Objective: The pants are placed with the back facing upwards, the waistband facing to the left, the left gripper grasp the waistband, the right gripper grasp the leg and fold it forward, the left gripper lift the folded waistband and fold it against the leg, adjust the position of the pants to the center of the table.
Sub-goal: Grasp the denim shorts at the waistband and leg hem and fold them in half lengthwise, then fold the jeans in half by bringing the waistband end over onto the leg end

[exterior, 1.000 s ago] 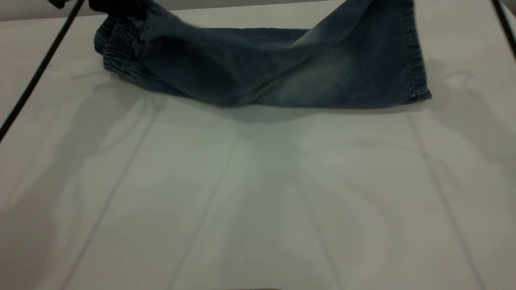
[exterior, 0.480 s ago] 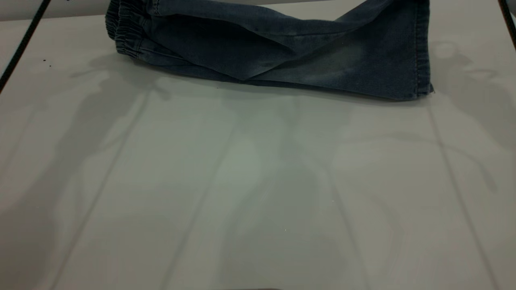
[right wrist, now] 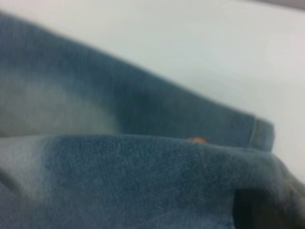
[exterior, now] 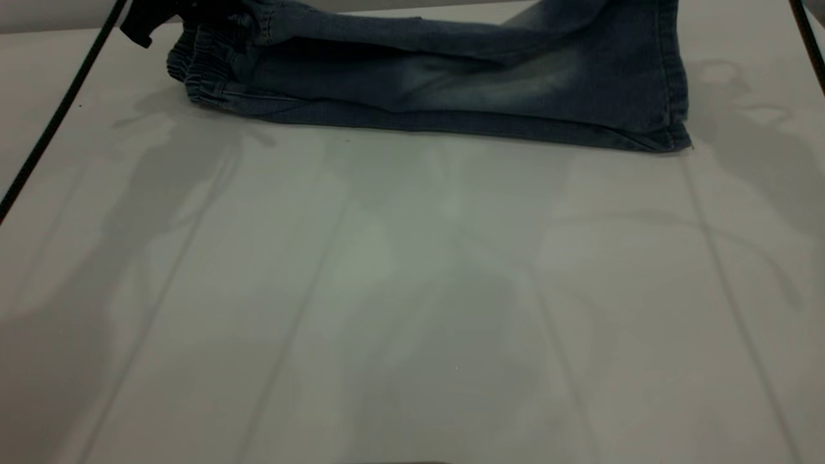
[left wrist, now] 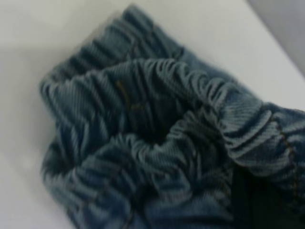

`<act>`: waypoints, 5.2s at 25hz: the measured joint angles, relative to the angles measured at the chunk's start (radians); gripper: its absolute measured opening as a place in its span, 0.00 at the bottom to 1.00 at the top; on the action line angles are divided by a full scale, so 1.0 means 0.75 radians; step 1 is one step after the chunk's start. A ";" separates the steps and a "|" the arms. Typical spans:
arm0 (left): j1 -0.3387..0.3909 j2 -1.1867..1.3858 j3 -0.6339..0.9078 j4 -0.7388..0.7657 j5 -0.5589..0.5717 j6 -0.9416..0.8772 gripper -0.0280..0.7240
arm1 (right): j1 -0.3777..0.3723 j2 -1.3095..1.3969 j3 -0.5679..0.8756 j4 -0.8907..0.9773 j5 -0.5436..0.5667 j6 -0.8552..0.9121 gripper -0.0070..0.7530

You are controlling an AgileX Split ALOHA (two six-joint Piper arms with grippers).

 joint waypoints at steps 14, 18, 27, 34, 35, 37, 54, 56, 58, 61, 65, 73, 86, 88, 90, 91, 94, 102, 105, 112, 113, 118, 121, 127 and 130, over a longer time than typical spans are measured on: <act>0.000 0.074 0.000 0.000 -0.218 -0.018 0.17 | 0.008 0.081 0.000 0.009 -0.118 -0.012 0.20; 0.000 0.074 0.000 0.026 -0.249 0.053 0.20 | 0.008 0.081 0.000 0.009 -0.117 -0.022 0.41; 0.000 0.074 -0.001 0.571 -0.434 0.448 0.53 | 0.012 0.017 0.000 0.009 0.025 -0.025 0.69; 0.000 0.059 -0.001 0.914 -0.386 0.711 0.61 | 0.090 -0.038 0.000 0.009 0.180 -0.032 0.69; 0.000 0.044 -0.001 0.923 -0.305 0.711 0.61 | 0.109 -0.039 0.000 0.009 0.201 -0.032 0.69; -0.002 0.005 -0.001 0.926 -0.130 0.709 0.61 | 0.151 -0.039 0.000 0.009 0.237 -0.032 0.69; 0.106 -0.027 -0.224 0.852 0.556 0.372 0.61 | 0.369 -0.039 0.000 0.142 0.187 -0.034 0.69; 0.113 -0.026 -0.253 0.801 0.609 0.413 0.61 | 0.369 -0.039 0.000 0.147 0.206 -0.034 0.69; 0.114 -0.020 -0.293 0.717 0.668 0.501 0.61 | 0.369 -0.039 0.000 0.147 0.222 -0.034 0.69; 0.114 0.014 -0.390 0.526 0.820 0.711 0.61 | 0.369 -0.039 0.000 0.147 0.233 -0.034 0.69; 0.115 0.101 -0.560 0.341 0.993 0.929 0.61 | 0.369 -0.039 0.000 0.150 0.257 -0.034 0.69; 0.148 0.285 -0.819 0.287 0.992 1.003 0.61 | 0.369 -0.039 0.000 0.157 0.259 -0.057 0.69; 0.151 0.444 -0.844 0.174 0.745 1.011 0.61 | 0.369 -0.007 0.000 0.598 0.067 -0.464 0.69; 0.151 0.465 -0.848 0.141 0.726 1.011 0.61 | 0.369 0.011 0.000 0.712 0.049 -0.583 0.69; 0.151 0.487 -0.848 0.104 0.710 1.011 0.61 | 0.369 0.033 0.000 0.852 0.034 -0.709 0.69; 0.151 0.496 -0.850 0.090 0.702 1.011 0.61 | 0.369 0.047 -0.002 0.937 0.028 -0.787 0.69; 0.152 0.521 -0.852 0.072 0.684 1.011 0.58 | 0.369 0.100 -0.021 1.193 0.031 -1.020 0.69; 0.156 0.536 -0.865 0.046 0.674 1.013 0.14 | 0.369 0.251 -0.088 1.642 0.118 -1.460 0.69; 0.156 0.529 -0.865 0.046 0.697 1.024 0.08 | 0.369 0.298 -0.097 1.650 0.118 -1.473 0.69; 0.155 0.449 -0.863 0.049 1.002 1.161 0.08 | 0.369 0.333 -0.097 1.569 0.114 -1.477 0.69; 0.155 0.437 -0.863 0.049 1.046 1.175 0.08 | 0.369 0.335 -0.097 1.556 0.111 -1.477 0.69; 0.153 0.343 -0.863 0.049 1.192 1.196 0.07 | 0.369 0.388 -0.100 1.535 0.101 -1.477 0.68; 0.153 0.299 -0.863 0.049 1.229 1.202 0.07 | 0.377 0.438 -0.100 1.528 0.107 -1.471 0.67; 0.146 0.219 -0.862 0.050 1.239 1.233 0.07 | 0.474 0.442 -0.107 1.500 0.203 -1.403 0.67; 0.125 0.180 -0.862 0.055 1.239 1.235 0.07 | 0.553 0.442 -0.107 1.489 0.237 -1.376 0.67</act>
